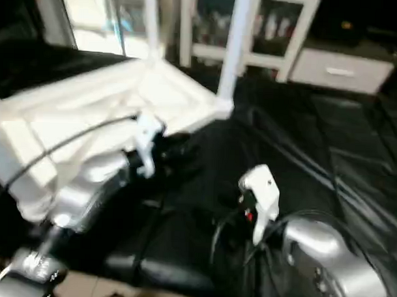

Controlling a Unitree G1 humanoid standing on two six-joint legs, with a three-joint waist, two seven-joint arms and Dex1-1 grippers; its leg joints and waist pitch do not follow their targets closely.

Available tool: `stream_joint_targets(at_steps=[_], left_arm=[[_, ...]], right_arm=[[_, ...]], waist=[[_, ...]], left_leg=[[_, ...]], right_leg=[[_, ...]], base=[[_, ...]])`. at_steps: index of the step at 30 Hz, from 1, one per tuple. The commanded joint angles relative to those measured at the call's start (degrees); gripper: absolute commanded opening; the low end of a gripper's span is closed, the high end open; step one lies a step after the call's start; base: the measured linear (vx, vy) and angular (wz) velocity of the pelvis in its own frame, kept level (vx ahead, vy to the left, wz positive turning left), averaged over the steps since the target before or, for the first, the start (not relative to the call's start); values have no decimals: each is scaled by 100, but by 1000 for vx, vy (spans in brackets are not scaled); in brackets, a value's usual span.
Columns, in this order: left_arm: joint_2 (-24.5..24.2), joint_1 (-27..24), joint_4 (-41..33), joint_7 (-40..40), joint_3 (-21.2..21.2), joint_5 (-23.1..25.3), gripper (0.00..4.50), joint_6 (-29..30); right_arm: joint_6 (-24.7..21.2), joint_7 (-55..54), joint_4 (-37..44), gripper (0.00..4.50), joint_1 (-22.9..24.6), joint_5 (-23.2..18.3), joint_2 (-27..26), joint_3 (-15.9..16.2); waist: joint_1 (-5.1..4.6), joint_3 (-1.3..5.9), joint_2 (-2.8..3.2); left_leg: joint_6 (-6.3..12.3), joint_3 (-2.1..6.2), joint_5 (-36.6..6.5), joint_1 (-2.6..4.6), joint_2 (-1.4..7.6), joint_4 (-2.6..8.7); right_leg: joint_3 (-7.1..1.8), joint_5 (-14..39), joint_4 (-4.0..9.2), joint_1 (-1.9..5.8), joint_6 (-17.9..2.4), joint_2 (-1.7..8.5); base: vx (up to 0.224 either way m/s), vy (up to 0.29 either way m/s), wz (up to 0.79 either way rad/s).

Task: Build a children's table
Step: Rotate table base

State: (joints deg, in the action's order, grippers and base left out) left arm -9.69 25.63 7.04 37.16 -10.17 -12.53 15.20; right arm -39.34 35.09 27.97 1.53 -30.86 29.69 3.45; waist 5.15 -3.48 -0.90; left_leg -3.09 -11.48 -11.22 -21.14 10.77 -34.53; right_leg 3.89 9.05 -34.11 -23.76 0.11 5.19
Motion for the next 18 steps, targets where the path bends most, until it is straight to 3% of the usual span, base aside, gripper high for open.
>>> stream_joint_targets(at_steps=[1,2,3,5,6,7,9,10,11,12,13,14,15,18], left_arm=[[-99,-377,-766,-40,-18,-105,184,222],[-223,-1013,-1663,-137,118,-212,184,386],[-234,-1221,-1950,-189,183,-234,184,453],[-246,-1434,-2230,-265,252,-234,184,492],[-295,-1942,-2950,-430,398,-239,184,715],[-338,-2123,-3225,-518,441,-274,184,824],[-383,-2400,-3500,-563,526,-388,184,892],[-467,-2697,-3726,-570,641,-548,184,953],[-557,-2988,-3887,-491,773,-737,184,941],[-679,-3282,-3976,-331,965,-906,184,848],[-758,-3502,-4034,-166,1195,-1204,184,846],[-777,-3576,-4051,-101,1290,-1358,184,874],[-846,-3725,-4070,75,1483,-1629,184,929],[-1149,-4188,-4104,707,1965,-2201,184,1124]], right_arm=[[73,-104,-21,408,0,62,-25,-11],[104,-152,-3,408,45,71,-96,-2],[113,-163,-2,408,61,72,-115,-3],[119,-172,-3,408,69,74,-126,1],[128,-188,14,408,98,96,-156,5],[131,-198,20,408,107,105,-175,4],[137,-203,21,408,118,105,-192,3],[140,-197,11,408,119,99,-197,8],[151,-181,-2,408,122,98,-198,21],[162,-158,-18,408,123,97,-194,41],[177,-123,-41,408,120,97,-181,66],[183,-107,-50,408,118,96,-175,77],[204,-73,-66,408,121,109,-158,107],[235,-11,-101,408,130,126,-137,152]], waist=[[-30,331,-75],[-47,306,-84],[-57,315,-68],[-72,330,-42],[-55,326,-28],[-77,288,-62],[-63,285,-60],[-56,278,-69],[-72,261,-117],[-78,249,-107],[-100,269,-87],[-111,277,-81],[-134,269,-113],[-153,241,-85]], left_leg=[[34,178,-1636,77,310,483],[26,174,-1659,44,299,505],[-12,183,-1677,54,323,517],[-53,161,-1733,87,282,498],[-94,169,-1808,98,288,504],[-96,182,-1885,51,299,534],[-105,166,-2037,104,262,507],[-119,181,-2082,95,266,509],[-111,197,-2092,52,266,527],[-111,202,-2150,33,249,539],[-129,201,-2174,71,221,503],[-139,206,-2143,61,213,503],[-148,208,-2206,58,221,519],[-207,231,-2474,85,219,546]], right_leg=[[-248,2514,489,234,-733,361],[-244,2600,508,236,-667,340],[-255,2517,501,224,-630,346],[-257,2456,504,186,-548,278],[-258,2439,506,188,-533,286],[-257,2496,531,215,-524,301],[-257,2763,565,159,-404,272],[-260,2855,562,165,-360,293],[-248,2986,578,192,-312,306],[-241,3226,591,176,-195,287],[-246,3333,613,139,-113,287],[-244,3314,603,142,-103,281],[-234,3315,621,126,-50,245],[-232,3451,635,90,-2,240]], base=[[0,0,0],[0,0,0],[0,0,0],[0,0,0],[0,0,0],[0,0,0],[0,0,0],[0,0,0],[0,0,0],[0,0,0],[0,0,0],[0,0,0],[0,0,0],[0,0,0]])
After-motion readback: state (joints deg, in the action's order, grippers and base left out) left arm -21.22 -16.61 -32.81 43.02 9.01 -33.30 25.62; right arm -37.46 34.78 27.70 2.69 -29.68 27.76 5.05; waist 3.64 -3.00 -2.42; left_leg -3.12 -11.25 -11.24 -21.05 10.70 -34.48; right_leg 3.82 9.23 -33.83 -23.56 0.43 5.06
